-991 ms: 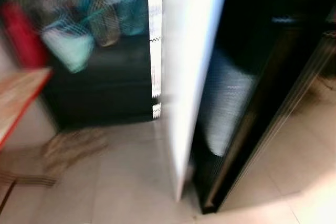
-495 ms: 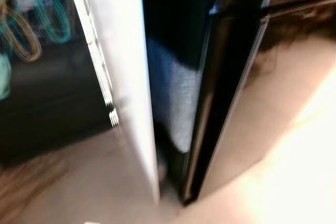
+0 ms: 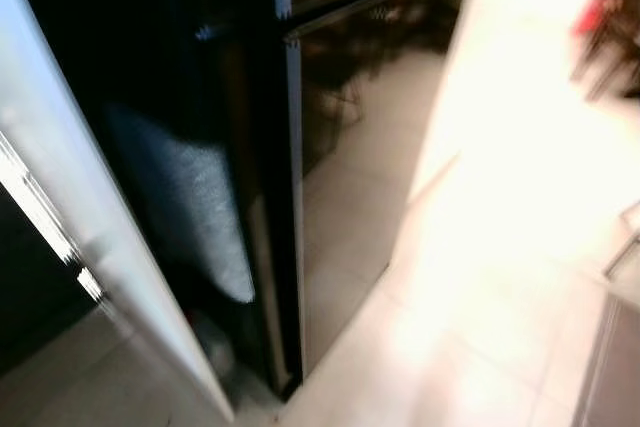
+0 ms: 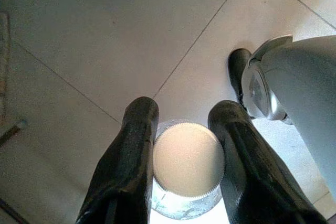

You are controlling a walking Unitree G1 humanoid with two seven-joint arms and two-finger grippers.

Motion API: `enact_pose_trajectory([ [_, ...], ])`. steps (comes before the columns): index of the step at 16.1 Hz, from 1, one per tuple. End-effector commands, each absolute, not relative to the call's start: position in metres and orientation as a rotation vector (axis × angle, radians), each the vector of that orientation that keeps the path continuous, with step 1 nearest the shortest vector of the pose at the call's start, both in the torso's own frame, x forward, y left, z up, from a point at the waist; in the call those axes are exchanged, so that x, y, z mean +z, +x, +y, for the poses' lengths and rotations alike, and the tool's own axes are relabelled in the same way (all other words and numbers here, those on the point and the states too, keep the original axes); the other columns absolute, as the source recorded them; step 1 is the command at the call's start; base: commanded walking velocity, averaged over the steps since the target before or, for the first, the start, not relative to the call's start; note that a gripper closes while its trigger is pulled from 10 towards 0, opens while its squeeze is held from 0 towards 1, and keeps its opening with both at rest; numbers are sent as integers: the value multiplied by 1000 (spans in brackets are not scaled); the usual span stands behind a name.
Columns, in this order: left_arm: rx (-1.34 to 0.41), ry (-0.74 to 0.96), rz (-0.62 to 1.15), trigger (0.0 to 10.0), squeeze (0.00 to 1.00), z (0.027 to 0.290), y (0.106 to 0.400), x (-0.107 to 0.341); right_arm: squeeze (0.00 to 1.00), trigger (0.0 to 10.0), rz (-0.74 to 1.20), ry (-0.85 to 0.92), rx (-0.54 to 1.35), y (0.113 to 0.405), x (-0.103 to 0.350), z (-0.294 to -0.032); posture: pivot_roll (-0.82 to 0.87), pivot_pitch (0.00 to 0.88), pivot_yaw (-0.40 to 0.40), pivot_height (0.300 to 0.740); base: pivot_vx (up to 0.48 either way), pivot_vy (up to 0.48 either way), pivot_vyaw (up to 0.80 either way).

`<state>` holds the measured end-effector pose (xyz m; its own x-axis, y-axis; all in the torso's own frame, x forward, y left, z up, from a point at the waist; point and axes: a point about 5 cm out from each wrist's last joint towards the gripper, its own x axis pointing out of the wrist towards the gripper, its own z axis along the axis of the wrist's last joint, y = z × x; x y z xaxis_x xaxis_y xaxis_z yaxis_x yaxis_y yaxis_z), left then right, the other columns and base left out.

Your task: Restocking fridge

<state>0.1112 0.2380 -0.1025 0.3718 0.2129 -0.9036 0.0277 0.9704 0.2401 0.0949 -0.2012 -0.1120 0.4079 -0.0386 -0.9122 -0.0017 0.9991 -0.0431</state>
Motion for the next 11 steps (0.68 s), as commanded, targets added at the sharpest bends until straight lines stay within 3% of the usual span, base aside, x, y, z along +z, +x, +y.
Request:
enact_pose_trajectory([
  [1, 114, 228, 1170, 10000, 0, 236, 118, -101, 0, 10000, 1184, -16, 23, 87, -116, -188, 3, 0, 32, 740, 0, 0, -800],
  [2, 116, 225, 1170, 10000, 0, 236, 117, -101, 0, 10000, 1184, -15, 23, 87, -116, -188, 2, 0, 31, 740, 0, 0, -800],
  [5, 117, 215, 1166, 10000, 0, 232, 124, -100, 0, 10000, 1180, -16, 29, 87, -116, -188, 1, 0, 31, 740, 0, 0, 0],
  [11, 118, 203, 1164, 10000, 0, 231, 127, -100, 0, 10000, 1169, 4, 18, 87, -115, -187, 3, 0, 29, 740, 0, 335, 0],
])
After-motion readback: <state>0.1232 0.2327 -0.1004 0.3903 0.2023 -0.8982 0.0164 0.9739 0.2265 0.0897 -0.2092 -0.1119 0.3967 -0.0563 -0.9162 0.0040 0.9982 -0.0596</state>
